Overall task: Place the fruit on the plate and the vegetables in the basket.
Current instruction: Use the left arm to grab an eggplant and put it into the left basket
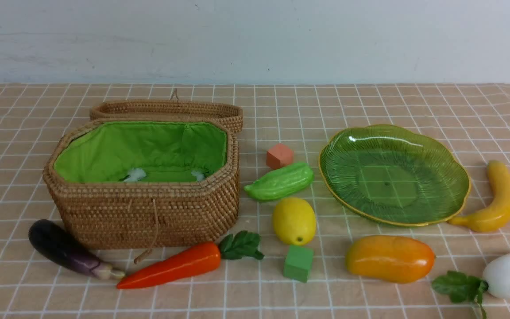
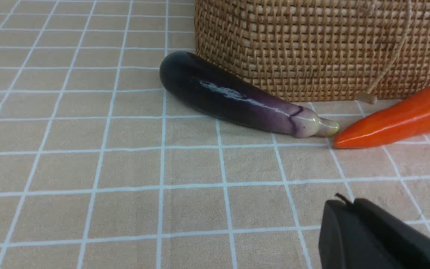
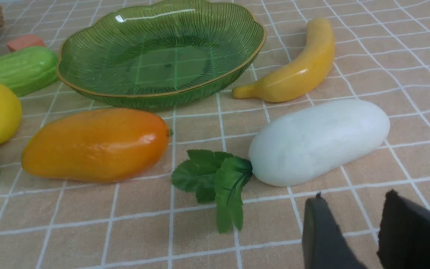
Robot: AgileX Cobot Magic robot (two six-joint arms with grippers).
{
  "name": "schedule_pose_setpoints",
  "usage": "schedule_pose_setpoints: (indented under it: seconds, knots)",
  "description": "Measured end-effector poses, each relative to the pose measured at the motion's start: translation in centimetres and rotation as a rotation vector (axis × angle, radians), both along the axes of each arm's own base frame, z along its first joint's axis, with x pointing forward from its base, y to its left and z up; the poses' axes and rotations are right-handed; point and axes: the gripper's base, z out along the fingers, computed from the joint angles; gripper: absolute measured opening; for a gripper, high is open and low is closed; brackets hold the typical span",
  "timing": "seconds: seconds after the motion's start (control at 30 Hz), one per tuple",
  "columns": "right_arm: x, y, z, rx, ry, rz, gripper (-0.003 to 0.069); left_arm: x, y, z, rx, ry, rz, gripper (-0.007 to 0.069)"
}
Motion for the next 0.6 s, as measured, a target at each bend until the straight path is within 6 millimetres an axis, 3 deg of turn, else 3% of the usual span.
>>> schedule_pose_setpoints:
  seconds: [0.6]
  knots:
    - [0.00,0.00,0.00,0.000,0.000,0.000,0.0242,0.00,0.01,0.00,0.001,0.000,0.000,0.0033]
